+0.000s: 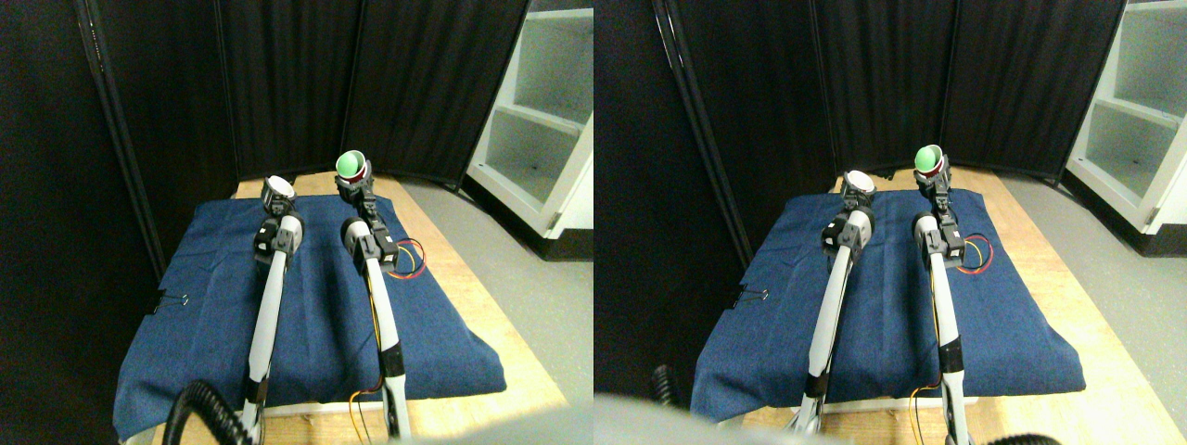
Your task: Pour (bimanual)
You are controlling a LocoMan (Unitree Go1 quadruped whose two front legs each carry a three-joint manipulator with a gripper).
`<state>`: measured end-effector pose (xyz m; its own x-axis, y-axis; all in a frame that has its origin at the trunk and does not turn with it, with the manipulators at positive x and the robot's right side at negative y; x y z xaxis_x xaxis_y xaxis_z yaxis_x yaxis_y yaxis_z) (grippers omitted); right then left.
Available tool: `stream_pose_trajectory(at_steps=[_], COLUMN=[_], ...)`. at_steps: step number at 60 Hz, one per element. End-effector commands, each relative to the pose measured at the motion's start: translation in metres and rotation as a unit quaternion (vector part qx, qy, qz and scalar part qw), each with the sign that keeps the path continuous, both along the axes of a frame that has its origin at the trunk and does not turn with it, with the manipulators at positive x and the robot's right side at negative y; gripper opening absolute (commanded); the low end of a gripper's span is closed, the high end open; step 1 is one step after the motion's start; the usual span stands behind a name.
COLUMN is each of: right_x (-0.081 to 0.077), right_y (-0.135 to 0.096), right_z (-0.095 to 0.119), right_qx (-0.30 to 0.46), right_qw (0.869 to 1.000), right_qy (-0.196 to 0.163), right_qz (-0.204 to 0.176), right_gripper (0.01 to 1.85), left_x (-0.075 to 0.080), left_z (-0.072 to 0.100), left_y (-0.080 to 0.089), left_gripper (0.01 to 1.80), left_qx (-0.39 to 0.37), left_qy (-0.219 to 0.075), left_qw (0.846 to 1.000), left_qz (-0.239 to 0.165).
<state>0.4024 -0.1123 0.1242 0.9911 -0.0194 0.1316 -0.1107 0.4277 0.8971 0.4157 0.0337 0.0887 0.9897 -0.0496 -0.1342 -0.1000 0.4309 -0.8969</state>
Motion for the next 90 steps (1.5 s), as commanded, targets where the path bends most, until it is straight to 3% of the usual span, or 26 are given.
stream_pose_trajectory(at_steps=[1, 34, 61, 71, 90], right_x=[0.003, 0.010, 0.003, -0.002, 0.001], right_y=[0.003, 0.011, 0.014, 0.016, 0.026], right_z=[0.008, 0.021, 0.043, 0.046, 0.052], right_qx=[0.000, 0.003, -0.044, -0.057, -0.079], right_qw=[1.000, 1.000, 0.999, 0.998, 0.997], right_qy=[-0.017, -0.012, -0.007, -0.011, 0.002], right_qz=[0.003, -0.007, 0.017, 0.004, 0.021], right_gripper=[0.33, 0.33, 0.33, 0.33, 0.33], left_x=[0.002, -0.008, -0.013, -0.014, -0.020], left_z=[0.013, 0.038, 0.023, 0.019, 0.019], left_y=[-0.001, -0.029, -0.026, -0.023, -0.030], left_gripper=[0.33, 0.33, 0.33, 0.33, 0.33], left_qx=[-0.009, -0.027, -0.035, -0.039, -0.059], left_qy=[-0.019, -0.011, -0.010, -0.008, -0.001], left_qw=[1.000, 0.999, 0.999, 0.999, 0.998], left_qz=[-0.005, -0.030, -0.022, -0.024, -0.025])
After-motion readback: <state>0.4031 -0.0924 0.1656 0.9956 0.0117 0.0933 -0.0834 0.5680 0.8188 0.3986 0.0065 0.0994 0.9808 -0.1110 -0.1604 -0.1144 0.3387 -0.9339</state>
